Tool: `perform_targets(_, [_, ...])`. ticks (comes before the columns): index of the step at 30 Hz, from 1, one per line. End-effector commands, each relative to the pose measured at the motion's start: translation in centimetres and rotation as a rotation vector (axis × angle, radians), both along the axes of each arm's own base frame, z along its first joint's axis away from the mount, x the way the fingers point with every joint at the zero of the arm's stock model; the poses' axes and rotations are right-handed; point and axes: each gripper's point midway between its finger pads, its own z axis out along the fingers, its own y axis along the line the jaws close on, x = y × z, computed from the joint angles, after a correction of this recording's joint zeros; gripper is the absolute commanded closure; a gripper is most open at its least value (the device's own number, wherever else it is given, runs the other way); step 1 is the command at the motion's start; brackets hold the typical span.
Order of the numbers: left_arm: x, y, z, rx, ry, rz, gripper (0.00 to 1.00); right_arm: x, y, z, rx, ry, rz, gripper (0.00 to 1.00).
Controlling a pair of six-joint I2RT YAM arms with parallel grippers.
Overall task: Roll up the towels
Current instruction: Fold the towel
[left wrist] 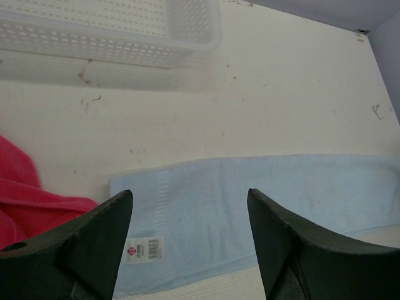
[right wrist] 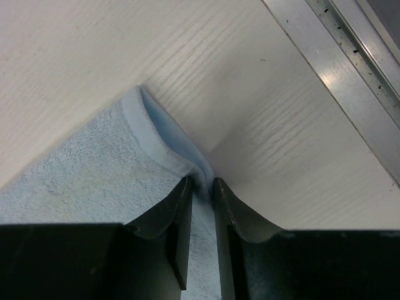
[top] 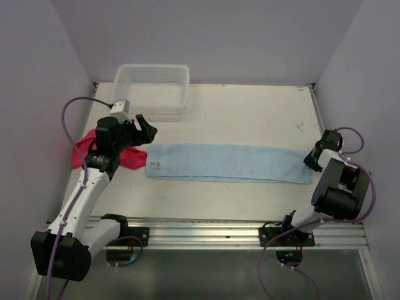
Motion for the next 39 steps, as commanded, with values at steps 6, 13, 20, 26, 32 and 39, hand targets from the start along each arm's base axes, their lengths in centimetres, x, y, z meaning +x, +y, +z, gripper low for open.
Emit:
perform_targets(6, [0.1,0.1,0.7,0.026,-0.065,-0.007,0.22,-0.8,-0.5,0.5,-0.015,0.072,-0.008,0.87])
perform_targets(13, [0.1,-0.2,0.1,0.026,-0.06,-0.018,0.22,-0.1,-0.6,5.0,-0.059,-0.016,-0.044,1.0])
perform_targets(20, [0.1,-0.4,0.3,0.019,-0.065,-0.032,0.22,0.7,-1.2,12.1,-0.173,-0.117,-0.05,1.0])
perform_targets(26, [0.2,-0.7,0.4,0.008,-0.069,-0.043,0.22,0.8,-1.4,16.5,-0.268,-0.147,-0.04,1.0])
perform_targets(32, [0.4,-1.2,0.3,-0.011,-0.067,-0.065,0.22,1.1,-1.0,20.2,-0.355,-0.166,-0.014,1.0])
perform_targets(39, [0.5,-0.5,-0.5,0.041,-0.073,-0.042,0.22,3.2,2.9,23.4,-0.32,-0.261,0.118,1.0])
